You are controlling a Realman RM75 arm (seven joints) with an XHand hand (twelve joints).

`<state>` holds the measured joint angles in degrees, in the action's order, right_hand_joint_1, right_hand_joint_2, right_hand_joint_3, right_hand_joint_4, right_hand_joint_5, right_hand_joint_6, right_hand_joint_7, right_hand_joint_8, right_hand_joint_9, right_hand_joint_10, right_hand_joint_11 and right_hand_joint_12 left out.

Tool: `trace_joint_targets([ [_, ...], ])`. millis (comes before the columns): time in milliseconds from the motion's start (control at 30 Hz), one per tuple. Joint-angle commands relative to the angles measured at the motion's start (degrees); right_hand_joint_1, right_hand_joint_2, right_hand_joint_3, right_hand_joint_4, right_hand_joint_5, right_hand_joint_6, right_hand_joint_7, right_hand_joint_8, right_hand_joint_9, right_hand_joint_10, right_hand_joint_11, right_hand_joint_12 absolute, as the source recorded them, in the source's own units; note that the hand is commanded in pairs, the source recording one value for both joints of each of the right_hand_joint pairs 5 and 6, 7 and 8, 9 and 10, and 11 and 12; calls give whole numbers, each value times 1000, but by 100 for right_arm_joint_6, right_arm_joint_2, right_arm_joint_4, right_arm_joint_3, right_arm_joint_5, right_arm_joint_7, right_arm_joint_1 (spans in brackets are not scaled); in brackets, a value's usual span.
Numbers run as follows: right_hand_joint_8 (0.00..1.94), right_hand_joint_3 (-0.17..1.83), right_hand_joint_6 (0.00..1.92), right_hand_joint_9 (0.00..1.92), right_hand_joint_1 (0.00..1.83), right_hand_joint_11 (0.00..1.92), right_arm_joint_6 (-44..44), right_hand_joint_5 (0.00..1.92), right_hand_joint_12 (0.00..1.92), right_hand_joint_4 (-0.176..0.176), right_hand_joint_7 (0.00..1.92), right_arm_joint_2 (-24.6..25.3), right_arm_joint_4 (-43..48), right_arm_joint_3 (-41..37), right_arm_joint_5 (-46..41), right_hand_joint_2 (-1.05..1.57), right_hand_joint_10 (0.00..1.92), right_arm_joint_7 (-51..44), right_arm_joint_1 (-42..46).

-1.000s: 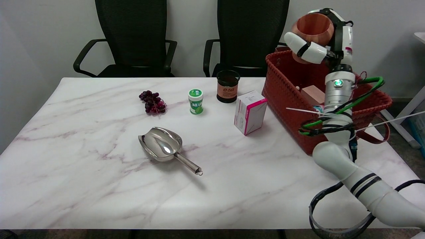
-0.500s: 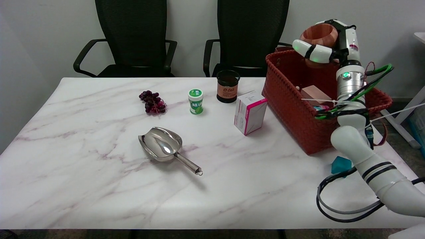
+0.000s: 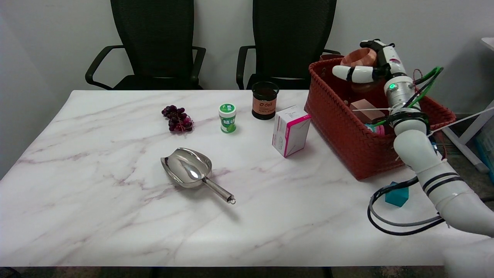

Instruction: Place the wooden mortar into the brown storage basket.

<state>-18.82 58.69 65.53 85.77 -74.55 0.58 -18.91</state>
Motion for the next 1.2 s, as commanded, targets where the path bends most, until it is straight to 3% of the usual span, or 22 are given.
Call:
trace_joint_targets([
  [33, 1130, 572, 306, 1187, 1257, 1057, 1639, 306, 1057, 0, 1130, -39, -915, 72, -44, 499, 1187, -1676, -1009],
  [333, 1068, 626, 161, 1131, 1274, 1033, 1459, 161, 1033, 0, 1068, -47, -955, 24, 2, 432, 1131, -1676, -912],
  [433, 914, 621, 90, 879, 1290, 844, 1132, 90, 844, 0, 914, -47, -859, 7, 2, 361, 879, -1676, -816],
  [500, 691, 625, 39, 613, 1307, 593, 965, 39, 593, 0, 691, -55, -802, -33, -23, 302, 613, -1676, -761],
  [633, 403, 676, 47, 377, 1320, 210, 679, 47, 210, 0, 403, -63, -634, -104, -62, 215, 377, -1676, -690],
  [733, 275, 699, 57, 300, 1320, 145, 439, 57, 145, 0, 275, -63, -515, -120, -69, 146, 300, -1676, -650],
  [967, 208, 691, 60, 229, 1314, 75, -411, 60, 75, 0, 208, -95, 18, -177, -455, 89, 229, -1683, -415],
  [1200, 172, 744, 62, 205, 1282, 62, -1695, 62, 62, 0, 172, -103, 1738, -352, -536, 67, 205, -1675, 545],
])
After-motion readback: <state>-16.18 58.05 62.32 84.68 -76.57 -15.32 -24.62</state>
